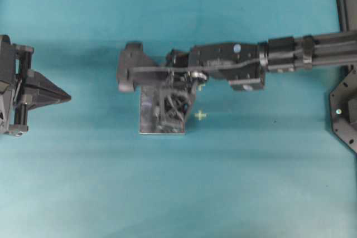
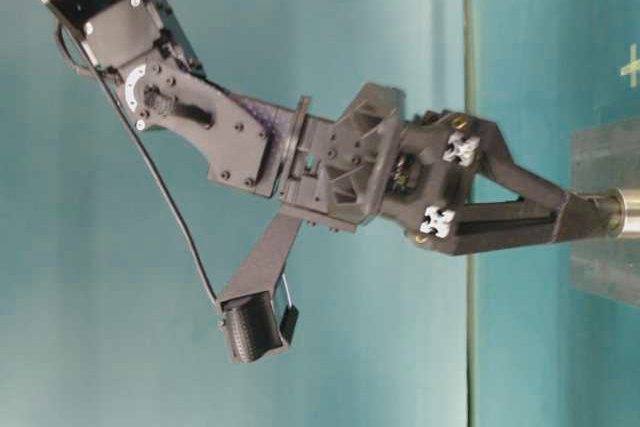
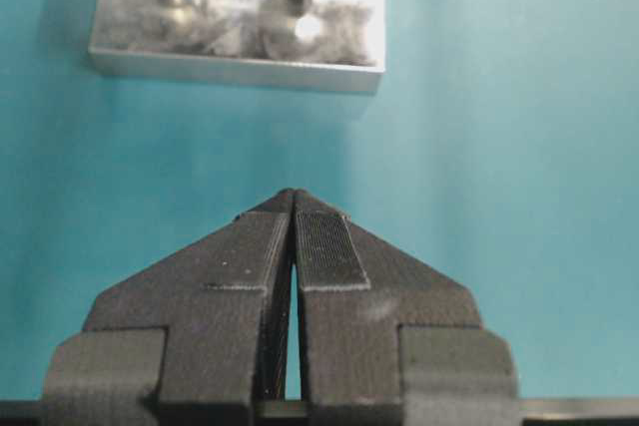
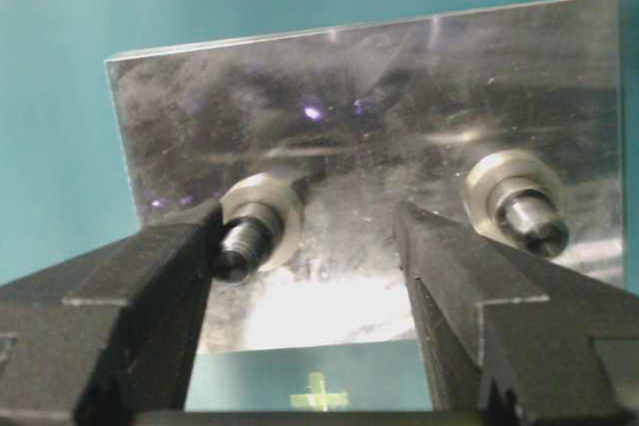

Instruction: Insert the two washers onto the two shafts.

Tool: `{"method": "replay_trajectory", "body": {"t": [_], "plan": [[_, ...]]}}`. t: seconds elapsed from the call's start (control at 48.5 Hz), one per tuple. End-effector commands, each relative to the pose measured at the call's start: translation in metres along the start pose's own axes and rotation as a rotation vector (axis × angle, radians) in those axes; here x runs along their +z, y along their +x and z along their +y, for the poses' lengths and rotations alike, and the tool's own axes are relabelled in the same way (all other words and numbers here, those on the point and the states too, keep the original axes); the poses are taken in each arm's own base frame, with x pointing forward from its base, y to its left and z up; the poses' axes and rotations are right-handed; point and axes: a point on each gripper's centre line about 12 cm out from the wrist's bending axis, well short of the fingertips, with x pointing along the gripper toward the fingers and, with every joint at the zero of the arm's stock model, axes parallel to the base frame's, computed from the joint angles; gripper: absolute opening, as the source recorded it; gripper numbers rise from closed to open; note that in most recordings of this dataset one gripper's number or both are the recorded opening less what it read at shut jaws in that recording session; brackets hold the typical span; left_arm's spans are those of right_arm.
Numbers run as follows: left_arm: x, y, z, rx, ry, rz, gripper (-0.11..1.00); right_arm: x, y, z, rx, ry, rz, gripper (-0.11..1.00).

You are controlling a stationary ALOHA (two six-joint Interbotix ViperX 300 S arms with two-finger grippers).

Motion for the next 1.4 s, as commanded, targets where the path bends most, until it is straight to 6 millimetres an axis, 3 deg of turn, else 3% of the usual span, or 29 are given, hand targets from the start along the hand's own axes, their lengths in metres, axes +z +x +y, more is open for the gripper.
{"method": "replay_trajectory", "body": {"t": [0.0,0.165,0.392,0.743,0.99,1.196,1.382], "plan": [[0.008,-0.001,0.000,-0.001,0.001,-0.026,0.00,0.010,-0.015,0.011,0.014,-0.023,-0.040,0.69],[0.009,-0.001,0.000,-0.001,0.000,-0.028,0.00,0.010,-0.033,0.025,0.032,-0.041,-0.064,0.69],[0.008,-0.001,0.000,-0.001,0.000,-0.028,0.00,0.009,-0.073,0.025,0.037,-0.043,-0.141,0.69],[0.011,-0.002,-0.001,-0.004,0.000,-0.066,0.00,-0.034,-0.111,0.018,0.037,-0.019,-0.324,0.68],[0.014,-0.003,-0.001,-0.006,0.001,-0.092,0.00,-0.065,-0.120,0.012,0.034,-0.014,-0.463,0.68],[0.013,-0.003,-0.001,-0.008,0.001,-0.098,0.00,-0.097,-0.117,0.007,0.029,-0.011,-0.481,0.69],[0.009,-0.003,-0.002,-0.013,0.004,-0.093,0.00,-0.110,-0.116,0.006,0.028,-0.014,-0.553,0.69]]}}
